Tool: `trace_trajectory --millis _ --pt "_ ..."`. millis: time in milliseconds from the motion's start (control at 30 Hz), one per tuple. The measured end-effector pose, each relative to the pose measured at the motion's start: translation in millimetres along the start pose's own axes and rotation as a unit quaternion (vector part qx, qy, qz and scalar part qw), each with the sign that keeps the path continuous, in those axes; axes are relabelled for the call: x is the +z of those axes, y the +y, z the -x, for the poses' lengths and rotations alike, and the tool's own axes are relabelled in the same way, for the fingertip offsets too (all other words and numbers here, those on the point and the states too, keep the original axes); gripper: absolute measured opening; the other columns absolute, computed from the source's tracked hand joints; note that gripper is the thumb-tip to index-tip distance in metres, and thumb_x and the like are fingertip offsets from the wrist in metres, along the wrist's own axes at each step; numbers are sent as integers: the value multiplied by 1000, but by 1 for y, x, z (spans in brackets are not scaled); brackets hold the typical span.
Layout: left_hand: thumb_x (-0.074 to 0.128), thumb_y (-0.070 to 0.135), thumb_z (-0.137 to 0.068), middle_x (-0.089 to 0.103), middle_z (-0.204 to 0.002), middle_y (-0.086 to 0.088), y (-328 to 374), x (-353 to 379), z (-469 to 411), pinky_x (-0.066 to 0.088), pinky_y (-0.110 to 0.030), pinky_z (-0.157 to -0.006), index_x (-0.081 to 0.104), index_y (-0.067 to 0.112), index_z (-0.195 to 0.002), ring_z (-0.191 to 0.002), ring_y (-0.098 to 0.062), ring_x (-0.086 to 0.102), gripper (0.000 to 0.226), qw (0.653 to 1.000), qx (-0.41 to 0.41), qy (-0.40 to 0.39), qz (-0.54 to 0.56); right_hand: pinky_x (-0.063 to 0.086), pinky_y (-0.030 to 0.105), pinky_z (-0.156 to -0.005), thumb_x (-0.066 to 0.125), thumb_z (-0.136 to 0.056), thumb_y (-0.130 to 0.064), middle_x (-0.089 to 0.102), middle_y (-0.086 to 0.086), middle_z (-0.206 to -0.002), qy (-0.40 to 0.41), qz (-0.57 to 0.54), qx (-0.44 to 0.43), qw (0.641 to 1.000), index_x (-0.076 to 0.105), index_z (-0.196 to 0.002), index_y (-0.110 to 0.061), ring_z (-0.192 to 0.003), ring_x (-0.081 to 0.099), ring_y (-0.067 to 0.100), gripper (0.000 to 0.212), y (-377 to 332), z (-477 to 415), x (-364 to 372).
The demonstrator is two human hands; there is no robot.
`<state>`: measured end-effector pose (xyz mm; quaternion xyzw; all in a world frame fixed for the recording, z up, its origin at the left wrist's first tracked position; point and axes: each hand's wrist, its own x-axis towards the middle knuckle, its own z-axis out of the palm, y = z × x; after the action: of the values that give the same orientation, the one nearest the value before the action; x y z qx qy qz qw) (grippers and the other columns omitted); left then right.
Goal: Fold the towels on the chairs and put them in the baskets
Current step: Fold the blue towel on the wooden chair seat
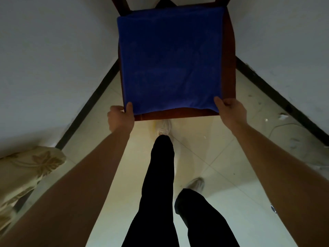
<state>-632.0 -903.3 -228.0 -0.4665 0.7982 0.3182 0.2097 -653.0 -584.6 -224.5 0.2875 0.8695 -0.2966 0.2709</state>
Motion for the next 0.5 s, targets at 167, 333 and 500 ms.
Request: trace_trajectory --millis 167,333,500 --pt "57 43 -96 60 -104 0 -15 1 10 46 -28 -74 55 19 -115 -92 -16 57 31 994 -14 -41 102 49 38 -85 55 -94 -57 66 4 -94 -56 -38 -3 998 55 -72 -28 -90 60 24 36 12 12 -1" --pt "56 35 -98 65 -102 0 -15 -6 13 47 -22 -74 60 19 -120 -89 -12 62 27 993 54 -53 89 43 25 -66 60 -96 -45 61 -7 -80 -28 -118 -20 992 59 -81 -25 -75 57 11 24 9 10 -6" --pt "56 32 -98 63 -100 10 2 -23 11 50 -31 -94 65 31 -98 -98 -7 59 9 965 18 -4 261 55 32 -82 50 -101 -43 65 -4 -102 11 -247 -3 969 55 -102 -23 -94 68 16 21 2 6 -16"
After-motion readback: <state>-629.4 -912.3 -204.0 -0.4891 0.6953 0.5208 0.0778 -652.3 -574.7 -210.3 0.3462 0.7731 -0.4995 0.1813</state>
